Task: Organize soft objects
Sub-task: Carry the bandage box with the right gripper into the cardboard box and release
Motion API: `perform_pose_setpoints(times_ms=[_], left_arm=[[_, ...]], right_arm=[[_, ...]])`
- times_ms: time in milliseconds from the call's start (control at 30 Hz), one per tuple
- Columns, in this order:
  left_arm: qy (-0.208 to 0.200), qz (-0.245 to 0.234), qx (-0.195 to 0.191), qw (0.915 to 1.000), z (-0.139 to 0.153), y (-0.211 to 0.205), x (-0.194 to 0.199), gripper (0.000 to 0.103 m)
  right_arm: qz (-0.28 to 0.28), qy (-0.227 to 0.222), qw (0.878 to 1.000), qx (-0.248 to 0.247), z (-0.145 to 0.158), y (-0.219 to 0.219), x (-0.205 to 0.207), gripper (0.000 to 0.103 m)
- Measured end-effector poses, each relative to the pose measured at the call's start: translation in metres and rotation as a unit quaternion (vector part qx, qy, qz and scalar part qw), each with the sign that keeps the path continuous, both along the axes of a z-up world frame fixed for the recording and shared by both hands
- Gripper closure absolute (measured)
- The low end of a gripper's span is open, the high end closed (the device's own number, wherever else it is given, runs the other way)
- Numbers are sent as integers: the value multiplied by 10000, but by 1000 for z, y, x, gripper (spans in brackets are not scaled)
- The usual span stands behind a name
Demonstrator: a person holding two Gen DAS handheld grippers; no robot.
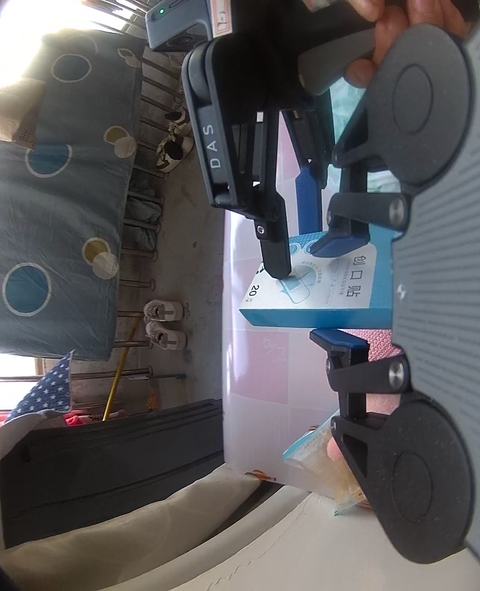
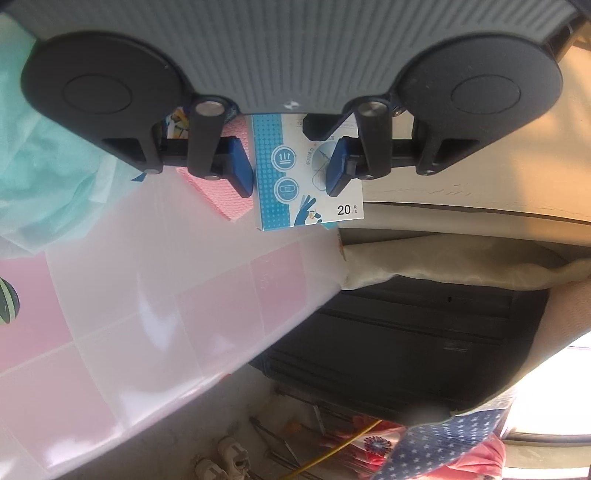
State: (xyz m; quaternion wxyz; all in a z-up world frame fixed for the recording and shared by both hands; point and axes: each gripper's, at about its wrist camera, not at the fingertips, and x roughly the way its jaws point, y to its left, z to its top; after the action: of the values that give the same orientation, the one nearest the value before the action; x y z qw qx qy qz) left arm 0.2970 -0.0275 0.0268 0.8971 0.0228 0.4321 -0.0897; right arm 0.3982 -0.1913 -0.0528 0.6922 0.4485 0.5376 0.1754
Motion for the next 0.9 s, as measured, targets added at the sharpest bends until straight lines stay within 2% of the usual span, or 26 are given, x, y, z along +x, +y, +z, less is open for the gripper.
perform_pose_setpoints(times_ms=[200, 333, 433, 533, 667, 800, 900], left_arm=[[-423, -158, -90, 9989, 55, -26, -34, 60], [-613, -465, -213, 9968, 82, -61, -54, 60], [-615, -724, -311, 9950, 90, -97, -65, 60], [-464, -989, -413, 9932, 84, -138, -70, 60], [-172, -1337, -528, 9895, 62, -192, -72, 60], [68, -1627, -365, 9860, 32, -240, -69, 60], [265, -1688, -197, 9851, 8, -261, -57, 60]], right_arm=[[-186, -475, 9987, 52, 64, -36, -29, 64], [-453, -744, 9962, 26, 101, -90, -61, 64], [-720, -848, 9938, -23, 116, -142, -91, 64], [-1021, -829, 9913, -79, 113, -194, -121, 64], [-1430, -637, 9876, -144, 87, -257, -151, 64], [-1748, -382, 9838, -143, 50, -306, -164, 63], [-1827, -278, 9827, -119, 23, -328, -163, 63]])
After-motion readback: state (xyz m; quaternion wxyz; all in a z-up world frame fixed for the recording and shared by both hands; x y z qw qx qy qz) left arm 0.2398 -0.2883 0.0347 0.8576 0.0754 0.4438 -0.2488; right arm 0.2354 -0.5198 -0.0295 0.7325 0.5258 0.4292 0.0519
